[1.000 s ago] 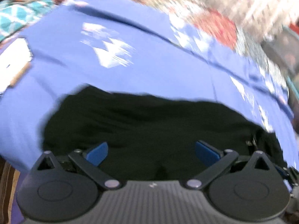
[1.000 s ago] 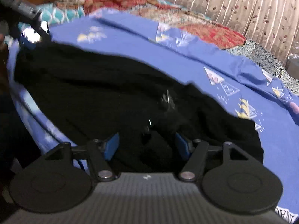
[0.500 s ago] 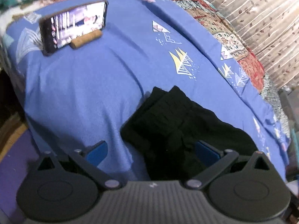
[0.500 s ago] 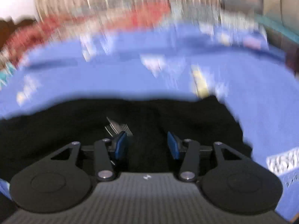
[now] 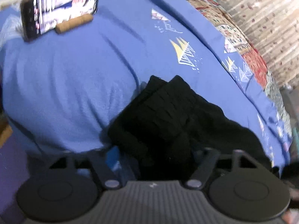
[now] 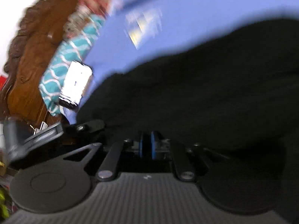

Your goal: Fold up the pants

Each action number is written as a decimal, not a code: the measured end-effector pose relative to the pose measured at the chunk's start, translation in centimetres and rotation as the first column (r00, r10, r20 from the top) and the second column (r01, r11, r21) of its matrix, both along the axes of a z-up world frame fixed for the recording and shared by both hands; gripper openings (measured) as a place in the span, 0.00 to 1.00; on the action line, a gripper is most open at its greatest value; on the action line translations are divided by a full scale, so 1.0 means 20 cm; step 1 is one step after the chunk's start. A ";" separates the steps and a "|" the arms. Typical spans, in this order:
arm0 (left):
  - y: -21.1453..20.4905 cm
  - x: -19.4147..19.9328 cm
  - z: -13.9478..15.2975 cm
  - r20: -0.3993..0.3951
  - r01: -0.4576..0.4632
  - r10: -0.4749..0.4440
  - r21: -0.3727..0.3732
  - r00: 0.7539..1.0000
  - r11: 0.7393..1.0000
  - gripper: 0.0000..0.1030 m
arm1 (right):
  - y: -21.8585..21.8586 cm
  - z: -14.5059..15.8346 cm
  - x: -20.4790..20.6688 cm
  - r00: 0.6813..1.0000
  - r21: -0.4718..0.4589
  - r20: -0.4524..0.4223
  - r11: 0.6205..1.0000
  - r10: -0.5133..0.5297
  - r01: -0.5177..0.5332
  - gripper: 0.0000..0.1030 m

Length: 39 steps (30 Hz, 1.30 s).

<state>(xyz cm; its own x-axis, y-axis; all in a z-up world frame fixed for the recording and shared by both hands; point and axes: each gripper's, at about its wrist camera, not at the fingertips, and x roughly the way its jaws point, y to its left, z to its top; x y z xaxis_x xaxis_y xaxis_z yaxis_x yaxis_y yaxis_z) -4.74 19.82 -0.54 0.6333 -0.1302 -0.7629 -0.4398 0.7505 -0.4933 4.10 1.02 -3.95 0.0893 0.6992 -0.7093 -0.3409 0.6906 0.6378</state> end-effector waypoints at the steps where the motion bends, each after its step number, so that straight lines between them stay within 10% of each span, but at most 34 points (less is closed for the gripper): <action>1: -0.01 -0.02 0.02 0.019 0.021 -0.021 0.000 1.000 1.000 0.39 | 0.03 -0.05 0.02 0.999 0.004 -0.022 0.999 -0.032 0.032 0.00; 6: -0.18 -0.02 0.20 0.105 0.097 -0.111 0.132 0.988 0.986 0.25 | 0.01 -0.02 0.10 0.997 0.042 -0.067 0.998 -0.050 0.053 0.02; 10: -0.43 0.03 0.37 0.164 0.196 -0.257 0.318 0.952 0.928 0.25 | -0.15 0.03 0.10 0.993 0.130 -0.066 0.986 -0.093 0.101 0.10; 14: -0.73 0.10 0.50 0.191 0.321 -0.440 0.449 0.877 0.834 0.25 | -0.51 0.15 0.10 0.964 0.236 -0.002 0.937 -0.265 0.258 0.10; 19: -1.18 0.22 0.51 0.152 0.497 -0.645 0.515 0.749 0.698 0.26 | -1.05 0.27 0.08 0.856 0.311 0.036 0.820 -0.516 0.481 0.11; 22: -1.46 0.25 0.38 0.013 0.619 -0.752 0.559 0.659 0.551 0.57 | -1.30 0.30 0.00 0.783 0.316 0.060 0.756 -0.619 0.574 0.14; 26: -1.56 0.20 0.28 -0.104 0.737 -0.819 0.510 0.565 0.443 0.60 | -1.49 0.36 -0.12 0.710 0.319 0.158 0.715 -0.687 0.621 0.20; 28: -1.51 0.16 0.36 -0.051 0.733 -0.835 0.510 0.548 0.450 0.66 | -1.63 0.39 -0.18 0.661 0.313 0.212 0.691 -0.720 0.652 0.29; 32: -1.34 0.20 0.56 0.125 0.655 -0.769 0.449 0.627 0.607 0.78 | -1.94 0.33 -0.26 0.501 0.271 0.308 0.579 -0.809 0.769 0.49; 35: -1.29 0.37 0.55 0.118 0.637 -0.709 0.358 0.695 0.683 0.54 | -2.05 0.28 -0.30 0.381 0.228 0.345 0.471 -0.858 0.852 0.57; 39: -1.37 0.59 0.34 -0.015 0.667 -0.686 0.252 0.727 0.701 0.14 | -2.12 0.19 -0.30 0.340 0.204 0.296 0.407 -0.893 0.890 0.61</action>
<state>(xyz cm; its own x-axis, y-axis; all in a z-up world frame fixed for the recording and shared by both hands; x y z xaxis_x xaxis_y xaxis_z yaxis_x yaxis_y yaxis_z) 6.97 -7.50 6.16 0.4971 -0.3787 -0.7807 0.2609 0.9233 -0.2817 -1.88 -41.44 -0.16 0.8674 0.0674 -0.4931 0.3061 0.7091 0.6352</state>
